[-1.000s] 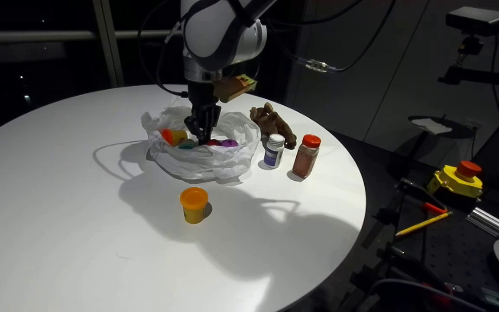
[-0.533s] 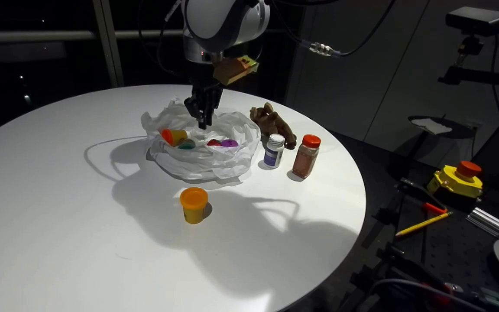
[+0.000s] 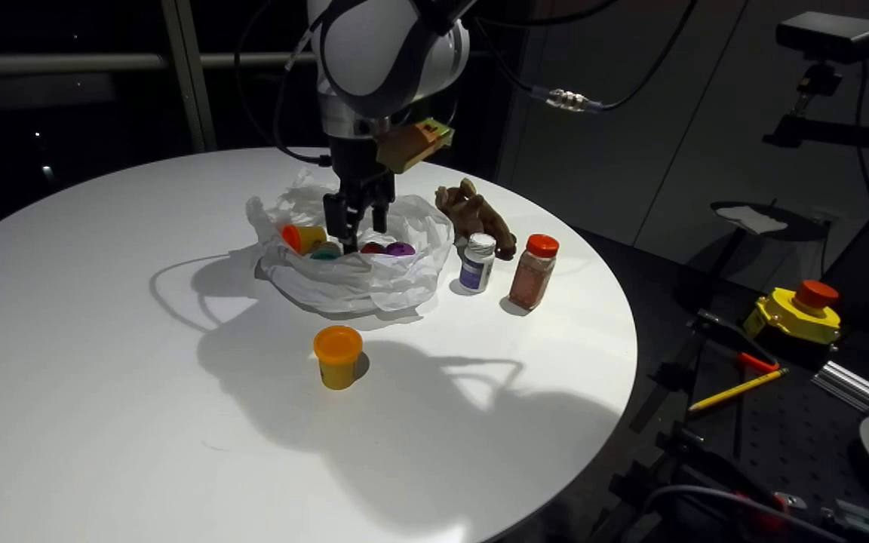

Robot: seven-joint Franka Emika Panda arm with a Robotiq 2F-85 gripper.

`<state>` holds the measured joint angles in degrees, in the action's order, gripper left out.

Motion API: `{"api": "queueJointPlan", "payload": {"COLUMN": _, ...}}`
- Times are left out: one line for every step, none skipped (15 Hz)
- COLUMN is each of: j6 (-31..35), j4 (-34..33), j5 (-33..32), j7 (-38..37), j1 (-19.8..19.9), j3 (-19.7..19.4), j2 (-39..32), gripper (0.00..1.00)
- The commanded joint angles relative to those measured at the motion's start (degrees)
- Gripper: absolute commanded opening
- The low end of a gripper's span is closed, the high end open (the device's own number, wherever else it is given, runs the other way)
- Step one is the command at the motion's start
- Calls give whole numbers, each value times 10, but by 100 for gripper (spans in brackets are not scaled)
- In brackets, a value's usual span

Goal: Pick up all the objects from plastic bag and put it on the table.

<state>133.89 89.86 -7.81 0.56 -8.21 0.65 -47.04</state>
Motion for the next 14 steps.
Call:
{"api": "queueJointPlan", "payload": {"j6": -11, "j4": 16, "j5": -6, "j7": -11, "j1": -4, "j3": -4, "j2": 12, "gripper": 100}}
{"api": "queueJointPlan", "payload": {"j6": -11, "j4": 18, "j5": -6, "j7": -11, "j1": -4, "j3": -5, "j2": 12, "gripper": 100}}
{"api": "queueJointPlan", "payload": {"j6": -12, "j4": 16, "j5": -7, "j7": -10, "j1": -3, "j3": -6, "j2": 8, "gripper": 100}}
{"api": "queueJointPlan", "payload": {"j6": -13, "j4": 16, "j5": -6, "j7": -9, "j1": -2, "j3": -6, "j2": 7, "gripper": 100}}
{"api": "queueJointPlan", "payload": {"j6": -15, "j4": 15, "j5": -5, "j7": -9, "j1": -1, "j3": -6, "j2": 5, "gripper": 75}}
{"api": "queueJointPlan", "payload": {"j6": -17, "j4": 15, "j5": -5, "j7": -10, "j1": -2, "j3": -7, "j2": 4, "gripper": 75}}
{"api": "queueJointPlan", "payload": {"j6": -20, "j4": 16, "j5": -5, "j7": -10, "j1": -1, "j3": -7, "j2": 4, "gripper": 68}}
{"api": "queueJointPlan", "payload": {"j6": -23, "j4": 16, "j5": -3, "j7": -9, "j1": 0, "j3": -6, "j2": 4, "gripper": 60}}
{"api": "queueJointPlan", "payload": {"j6": -25, "j4": 16, "j5": -2, "j7": -8, "j1": 1, "j3": -5, "j2": 5, "gripper": 52}}
{"api": "queueJointPlan", "payload": {"j6": -27, "j4": 15, "j5": -3, "j7": -8, "j1": 1, "j3": -6, "j2": 4, "gripper": 43}}
{"api": "queueJointPlan", "payload": {"j6": -30, "j4": 14, "j5": -2, "j7": -8, "j1": 2, "j3": -5, "j2": 3, "gripper": 36}}
{"api": "queueJointPlan", "payload": {"j6": -30, "j4": 12, "j5": -3, "j7": -9, "j1": 2, "j3": -7, "j2": 2, "gripper": 28}}
{"api": "queueJointPlan", "payload": {"j6": -31, "j4": 12, "j5": -4, "j7": -10, "j1": 2, "j3": -7, "j2": 3, "gripper": 24}}
{"api": "queueJointPlan", "payload": {"j6": -33, "j4": 12, "j5": -5, "j7": -13, "j1": 0, "j3": -9, "j2": 5, "gripper": 24}}
